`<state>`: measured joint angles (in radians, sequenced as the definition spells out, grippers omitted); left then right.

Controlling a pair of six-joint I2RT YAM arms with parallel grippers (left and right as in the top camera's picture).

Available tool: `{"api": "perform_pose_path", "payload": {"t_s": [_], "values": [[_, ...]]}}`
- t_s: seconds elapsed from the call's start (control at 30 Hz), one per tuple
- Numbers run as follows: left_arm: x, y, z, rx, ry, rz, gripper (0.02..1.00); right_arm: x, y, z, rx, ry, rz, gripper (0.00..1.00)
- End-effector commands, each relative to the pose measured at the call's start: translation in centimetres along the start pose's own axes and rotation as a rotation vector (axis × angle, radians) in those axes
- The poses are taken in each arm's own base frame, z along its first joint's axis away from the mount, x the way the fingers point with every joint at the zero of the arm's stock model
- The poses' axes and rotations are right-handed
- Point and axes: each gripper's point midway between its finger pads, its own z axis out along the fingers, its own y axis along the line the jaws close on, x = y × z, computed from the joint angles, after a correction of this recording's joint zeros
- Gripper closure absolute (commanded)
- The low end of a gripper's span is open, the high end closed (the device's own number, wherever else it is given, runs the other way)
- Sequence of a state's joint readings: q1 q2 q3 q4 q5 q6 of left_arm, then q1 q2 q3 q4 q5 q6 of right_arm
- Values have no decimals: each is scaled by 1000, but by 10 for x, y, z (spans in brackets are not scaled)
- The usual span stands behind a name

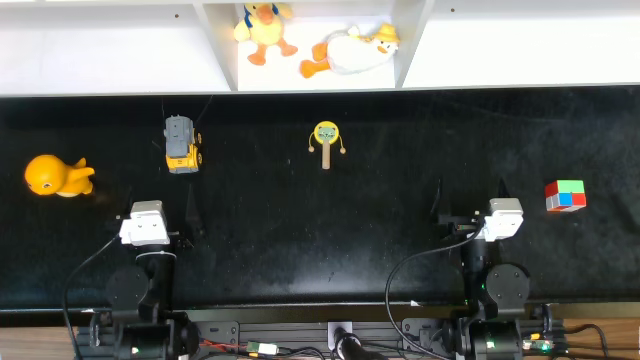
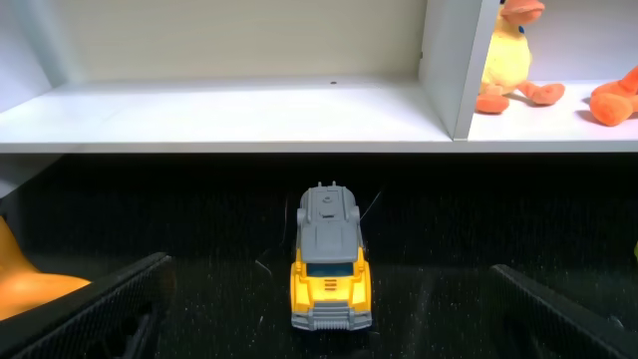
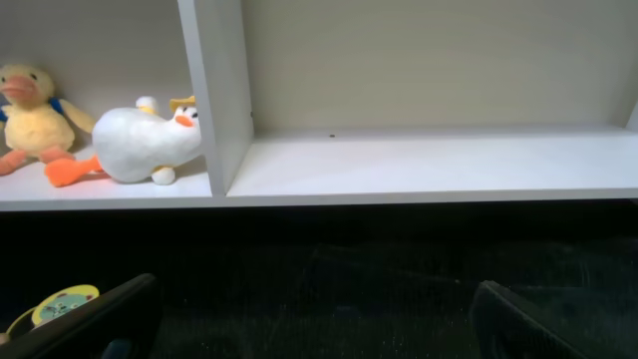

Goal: Store Toys

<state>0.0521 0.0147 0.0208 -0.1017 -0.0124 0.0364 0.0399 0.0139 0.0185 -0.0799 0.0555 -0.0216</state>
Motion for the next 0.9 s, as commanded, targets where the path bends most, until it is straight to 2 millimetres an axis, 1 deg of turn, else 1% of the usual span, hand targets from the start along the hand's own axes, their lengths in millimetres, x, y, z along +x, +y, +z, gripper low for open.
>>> {"api": "perform_pose_path", "payload": {"t_s": [0.03,0.47,0.57,0.7,0.77,0.83,0.9], "values": [[0,0,0,-3,-8,20,20,4,1,0,-6,1,7,5],[0,1,0,-6,-8,20,20,4,1,0,-6,1,8,5],[-1,5,0,-33,-8,89,20,4,1,0,-6,1,8,5],[-1,6,0,-36,-8,94,20,4,1,0,-6,1,8,5],[0,4,0,-24,-8,89,20,4,1,0,-6,1,8,5],[1,-4,0,21,-5,87,20,4,1,0,-6,1,7,5],[2,-4,0,24,15,83,20,4,1,0,-6,1,8,5]]}}
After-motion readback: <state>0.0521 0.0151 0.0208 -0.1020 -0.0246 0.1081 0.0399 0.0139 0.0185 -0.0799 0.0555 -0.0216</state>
